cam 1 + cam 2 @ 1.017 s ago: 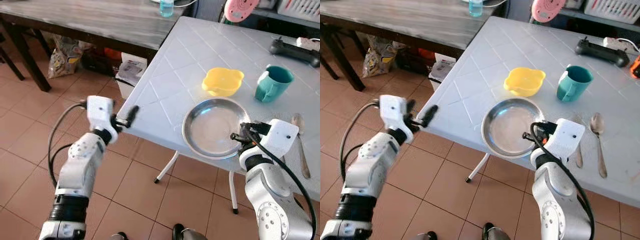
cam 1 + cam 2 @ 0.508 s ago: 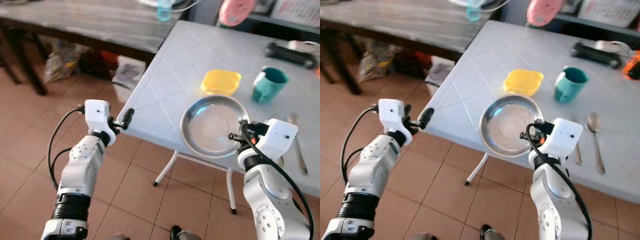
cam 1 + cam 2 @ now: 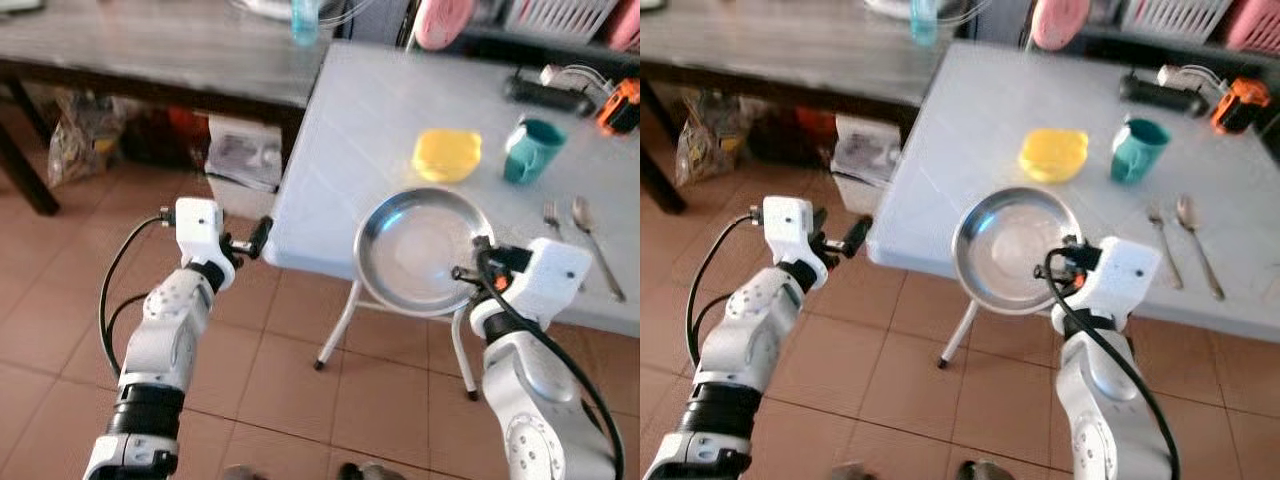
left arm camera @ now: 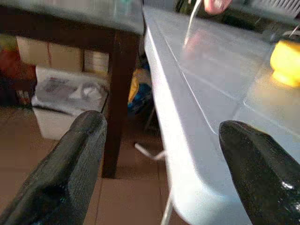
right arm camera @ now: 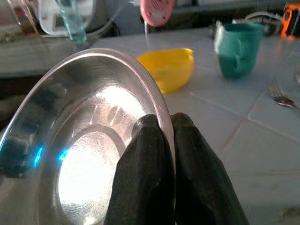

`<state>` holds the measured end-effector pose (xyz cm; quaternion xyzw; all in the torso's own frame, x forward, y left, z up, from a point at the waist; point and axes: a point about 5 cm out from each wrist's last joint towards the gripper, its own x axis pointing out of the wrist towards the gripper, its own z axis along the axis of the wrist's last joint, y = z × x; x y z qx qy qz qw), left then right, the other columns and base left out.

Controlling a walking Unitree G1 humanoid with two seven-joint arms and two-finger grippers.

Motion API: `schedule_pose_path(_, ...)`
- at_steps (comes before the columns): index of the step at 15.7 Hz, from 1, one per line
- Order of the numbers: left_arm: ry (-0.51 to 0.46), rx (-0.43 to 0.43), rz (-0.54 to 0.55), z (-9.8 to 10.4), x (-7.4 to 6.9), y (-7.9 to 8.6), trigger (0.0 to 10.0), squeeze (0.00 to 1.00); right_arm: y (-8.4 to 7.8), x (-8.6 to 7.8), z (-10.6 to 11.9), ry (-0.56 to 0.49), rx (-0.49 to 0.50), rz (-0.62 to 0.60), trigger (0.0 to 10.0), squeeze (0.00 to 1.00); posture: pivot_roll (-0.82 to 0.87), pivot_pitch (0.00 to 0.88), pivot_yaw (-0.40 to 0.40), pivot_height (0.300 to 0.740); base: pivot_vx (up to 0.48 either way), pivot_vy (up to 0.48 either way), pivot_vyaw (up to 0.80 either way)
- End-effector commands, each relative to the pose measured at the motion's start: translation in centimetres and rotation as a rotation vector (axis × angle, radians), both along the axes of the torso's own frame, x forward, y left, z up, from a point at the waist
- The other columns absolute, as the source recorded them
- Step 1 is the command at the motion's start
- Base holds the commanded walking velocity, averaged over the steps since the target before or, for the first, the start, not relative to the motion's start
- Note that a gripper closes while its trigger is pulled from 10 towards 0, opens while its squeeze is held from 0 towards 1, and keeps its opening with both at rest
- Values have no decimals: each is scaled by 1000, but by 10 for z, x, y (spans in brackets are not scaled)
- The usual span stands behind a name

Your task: Setting the table

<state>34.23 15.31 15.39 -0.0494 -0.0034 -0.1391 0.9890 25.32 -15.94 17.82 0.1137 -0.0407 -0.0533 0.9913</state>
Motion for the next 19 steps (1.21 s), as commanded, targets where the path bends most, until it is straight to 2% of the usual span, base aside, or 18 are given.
schedule_pose_path(1, 1, 24, 9, -2, -2, 4, 10000, 0, 6, -1, 5, -33, 2, 18, 10000, 0, 116, 161, -53, 740, 0, 480, 0)
schedule_pose_path(7, -28, 11, -2, -4, -5, -12, 10000, 0, 5, -2, 6, -53, -23, 11, 10000, 0, 122, 157, -62, 740, 0, 480, 0)
schedule_pose_path(10, -66, 42, 1, -3, -6, -14, 10000, 0, 2, -2, 1, -44, -35, -5, 10000, 0, 125, 154, -65, 740, 0, 480, 0)
schedule_pose_path(12, -71, 23, 20, 0, -4, -13, 10000, 0, -1, -3, -2, -32, -50, -28, 10000, 0, 128, 154, -62, 740, 0, 0, 0)
schedule_pose_path(19, -84, 10, -33, 1, -5, -23, 10000, 0, -6, -3, -3, -40, -73, -74, 10000, 0, 124, 149, -51, 740, 0, 0, 0)
